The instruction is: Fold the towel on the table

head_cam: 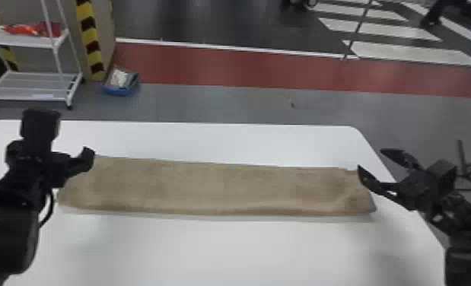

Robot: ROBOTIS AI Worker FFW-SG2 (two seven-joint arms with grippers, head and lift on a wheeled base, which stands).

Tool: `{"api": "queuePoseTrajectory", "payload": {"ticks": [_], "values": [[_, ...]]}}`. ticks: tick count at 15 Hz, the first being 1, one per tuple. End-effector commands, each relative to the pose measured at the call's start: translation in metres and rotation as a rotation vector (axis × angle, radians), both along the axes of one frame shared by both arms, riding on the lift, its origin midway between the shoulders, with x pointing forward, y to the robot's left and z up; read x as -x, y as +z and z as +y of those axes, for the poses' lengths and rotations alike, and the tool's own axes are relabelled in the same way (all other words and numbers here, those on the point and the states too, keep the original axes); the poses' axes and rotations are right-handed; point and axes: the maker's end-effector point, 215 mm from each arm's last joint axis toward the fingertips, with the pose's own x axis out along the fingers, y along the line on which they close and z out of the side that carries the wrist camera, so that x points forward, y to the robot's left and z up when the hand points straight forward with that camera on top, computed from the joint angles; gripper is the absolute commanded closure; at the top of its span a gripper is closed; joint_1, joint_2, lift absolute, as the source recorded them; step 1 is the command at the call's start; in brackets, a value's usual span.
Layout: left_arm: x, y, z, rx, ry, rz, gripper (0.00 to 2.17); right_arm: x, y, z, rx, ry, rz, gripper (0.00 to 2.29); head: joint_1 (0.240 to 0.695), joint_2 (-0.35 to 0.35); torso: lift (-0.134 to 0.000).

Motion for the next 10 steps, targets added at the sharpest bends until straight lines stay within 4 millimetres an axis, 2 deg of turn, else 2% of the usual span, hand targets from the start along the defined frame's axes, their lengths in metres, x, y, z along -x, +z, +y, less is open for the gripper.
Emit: {"api": "queuePoseTrajectory", "payload": {"ticks": [1,3,6,8,10], "values": [[0.008,-0.002,0.011,0.141,-0.019,0.004,0.03,0.022,0.009,0.001,-0.001,0.000,-0.038,0.05,0.695,-0.198,-0.114],[0.010,-0.006,0.013,0.224,-0.055,0.018,0.03,0.042,0.011,0.016,-0.030,0.017,-0.056,0.05,0.695,-0.201,-0.114],[0.026,-0.025,0.015,0.307,-0.068,0.038,0.03,0.068,0.010,0.047,-0.103,0.044,-0.031,0.05,0.695,-0.179,-0.114],[0.041,-0.015,0.015,0.345,-0.092,-0.043,0.03,0.090,0.016,0.070,-0.170,0.045,-0.015,0.06,0.695,-0.163,-0.114],[0.063,0.006,0.014,0.340,-0.111,-0.164,0.03,0.114,0.035,0.099,-0.247,0.057,-0.057,0.06,0.695,-0.149,-0.114]]}}
